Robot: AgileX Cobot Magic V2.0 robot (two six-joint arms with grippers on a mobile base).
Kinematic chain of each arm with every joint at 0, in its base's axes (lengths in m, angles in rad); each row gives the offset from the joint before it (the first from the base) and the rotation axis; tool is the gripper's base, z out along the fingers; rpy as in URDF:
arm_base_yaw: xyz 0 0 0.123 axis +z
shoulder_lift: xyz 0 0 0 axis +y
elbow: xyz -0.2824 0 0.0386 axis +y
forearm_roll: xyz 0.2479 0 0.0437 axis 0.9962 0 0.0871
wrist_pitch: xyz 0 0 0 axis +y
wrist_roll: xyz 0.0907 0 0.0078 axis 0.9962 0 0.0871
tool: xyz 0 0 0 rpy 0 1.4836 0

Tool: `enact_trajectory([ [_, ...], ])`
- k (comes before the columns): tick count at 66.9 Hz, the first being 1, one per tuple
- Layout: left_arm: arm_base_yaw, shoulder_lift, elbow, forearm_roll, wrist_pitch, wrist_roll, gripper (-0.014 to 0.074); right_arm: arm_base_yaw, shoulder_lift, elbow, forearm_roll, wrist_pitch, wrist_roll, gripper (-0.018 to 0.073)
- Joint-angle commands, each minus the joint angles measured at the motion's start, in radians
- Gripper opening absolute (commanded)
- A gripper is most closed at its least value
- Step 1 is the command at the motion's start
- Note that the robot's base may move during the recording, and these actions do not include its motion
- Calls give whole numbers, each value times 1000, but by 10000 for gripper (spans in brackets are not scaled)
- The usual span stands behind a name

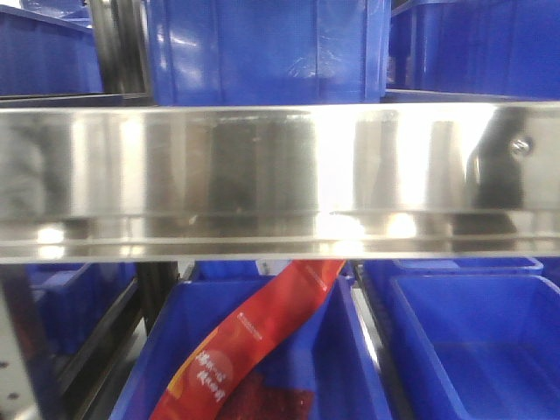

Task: Fetch blue bin and place on conveyor start
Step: 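Hold the bin with both grippers while the base turns away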

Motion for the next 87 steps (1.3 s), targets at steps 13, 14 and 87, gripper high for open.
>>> enact_trajectory([
  [13,-4,-12,-10,-37,-91,-11,-111,-2,-8,-8,3,-90,-25,-151],
  [14,-4,-12,-10,-37,-91,-11,-111,-2,-8,-8,3,-90,-25,-151],
  [87,-4,-12,-10,-37,-91,-11,-111,-2,-8,-8,3,-90,-25,-151],
])
